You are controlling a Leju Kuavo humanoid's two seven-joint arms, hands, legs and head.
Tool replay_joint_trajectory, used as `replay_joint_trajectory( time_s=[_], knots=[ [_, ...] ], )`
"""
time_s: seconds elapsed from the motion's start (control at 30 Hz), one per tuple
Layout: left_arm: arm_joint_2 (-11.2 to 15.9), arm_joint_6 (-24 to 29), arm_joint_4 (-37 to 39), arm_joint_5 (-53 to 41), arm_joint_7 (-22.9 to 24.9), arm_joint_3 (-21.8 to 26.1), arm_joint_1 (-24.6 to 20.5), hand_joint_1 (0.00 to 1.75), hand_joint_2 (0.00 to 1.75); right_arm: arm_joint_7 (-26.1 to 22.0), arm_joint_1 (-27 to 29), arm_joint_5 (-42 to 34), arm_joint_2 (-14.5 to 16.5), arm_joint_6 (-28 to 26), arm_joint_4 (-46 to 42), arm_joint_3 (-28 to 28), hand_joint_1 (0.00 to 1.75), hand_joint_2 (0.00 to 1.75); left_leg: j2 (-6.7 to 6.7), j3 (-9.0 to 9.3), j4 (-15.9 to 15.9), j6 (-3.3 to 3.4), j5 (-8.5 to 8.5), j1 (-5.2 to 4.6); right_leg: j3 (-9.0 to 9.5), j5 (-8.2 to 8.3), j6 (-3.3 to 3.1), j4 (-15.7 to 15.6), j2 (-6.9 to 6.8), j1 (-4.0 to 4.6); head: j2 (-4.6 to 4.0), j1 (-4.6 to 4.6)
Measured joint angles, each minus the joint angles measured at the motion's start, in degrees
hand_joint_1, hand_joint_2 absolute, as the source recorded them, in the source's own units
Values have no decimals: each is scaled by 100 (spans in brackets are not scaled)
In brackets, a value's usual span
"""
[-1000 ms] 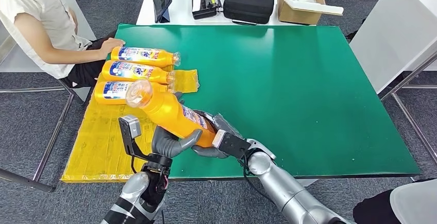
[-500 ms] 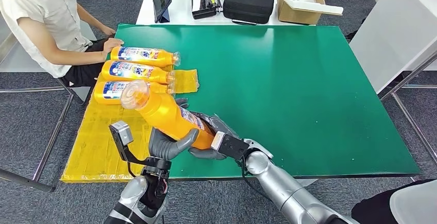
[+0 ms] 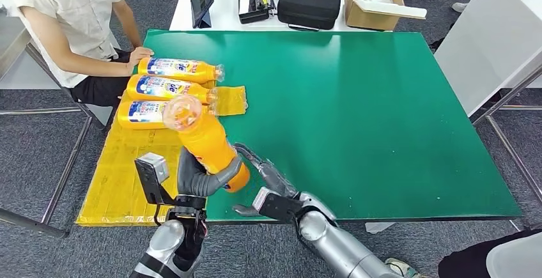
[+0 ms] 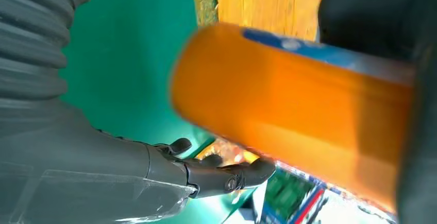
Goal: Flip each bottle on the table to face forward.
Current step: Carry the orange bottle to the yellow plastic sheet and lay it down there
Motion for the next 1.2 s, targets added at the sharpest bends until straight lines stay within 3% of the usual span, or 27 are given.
replay_joint_trajectory(
  time_s=[0.2,0.5,0.67,0.77,0.9,1.07,1.2],
  knots=[
    [130,935,127,-2040,-167,-48,-93,175,175,-42,354,546,16,-615,-307,-135,0,175,1,-1,0,0,0,0,-2,1,0,0,0,-1,0,0],
    [465,1624,45,-5393,447,201,81,175,175,-44,965,963,-75,-943,-968,-770,0,175,2,-4,0,-1,-1,0,-5,0,0,0,1,0,0,0],
    [571,1750,104,-6669,1020,249,45,175,175,-52,1051,1014,-81,-974,-1096,-997,0,175,2,-3,0,0,1,0,-5,1,0,0,0,0,0,0],
    [626,1480,433,-7553,1475,249,-152,175,175,-101,1067,1026,-55,-948,-1118,-1146,0,175,2,-2,0,0,2,0,-4,2,0,0,1,0,0,0],
    [656,1244,917,-7746,1662,252,-423,175,175,-149,1078,1026,-19,-922,-1118,-1274,0,175,4,-2,0,0,3,0,-6,4,0,0,1,0,0,0],
    [596,614,1564,-6938,1498,446,-753,175,175,-288,1115,978,45,-957,-1191,-1408,0,175,5,-3,0,0,3,0,-7,3,0,1,2,0,0,0],
    [570,539,2093,-6858,1461,565,-1007,175,175,-365,1187,927,81,-1003,-1364,-1527,0,175,5,-3,0,0,3,0,-7,3,-1,1,1,0,0,0]
  ],
)
